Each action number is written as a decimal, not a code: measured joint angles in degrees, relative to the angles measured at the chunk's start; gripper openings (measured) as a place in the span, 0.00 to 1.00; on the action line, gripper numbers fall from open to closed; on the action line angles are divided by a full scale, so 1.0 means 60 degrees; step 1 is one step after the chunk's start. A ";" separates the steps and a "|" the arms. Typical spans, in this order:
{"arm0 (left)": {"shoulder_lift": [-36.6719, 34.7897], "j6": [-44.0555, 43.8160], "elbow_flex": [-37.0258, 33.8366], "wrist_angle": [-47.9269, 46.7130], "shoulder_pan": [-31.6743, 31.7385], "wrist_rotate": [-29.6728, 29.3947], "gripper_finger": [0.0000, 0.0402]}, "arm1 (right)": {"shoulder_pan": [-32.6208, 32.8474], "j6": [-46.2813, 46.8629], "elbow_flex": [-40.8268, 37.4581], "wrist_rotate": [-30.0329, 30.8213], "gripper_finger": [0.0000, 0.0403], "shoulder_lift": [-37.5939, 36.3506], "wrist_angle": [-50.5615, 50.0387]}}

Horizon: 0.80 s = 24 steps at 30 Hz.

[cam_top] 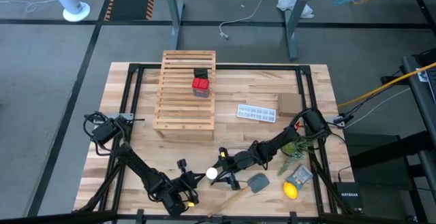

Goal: Shelf spices
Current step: Put the white seasoning bottle on the shelf

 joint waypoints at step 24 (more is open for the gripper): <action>-0.0446 0.1435 0.0000 0.0236 -0.0880 -0.1727 0.00 | -0.0007 0.0049 0.0688 0.0021 0.51 0.0257 0.0724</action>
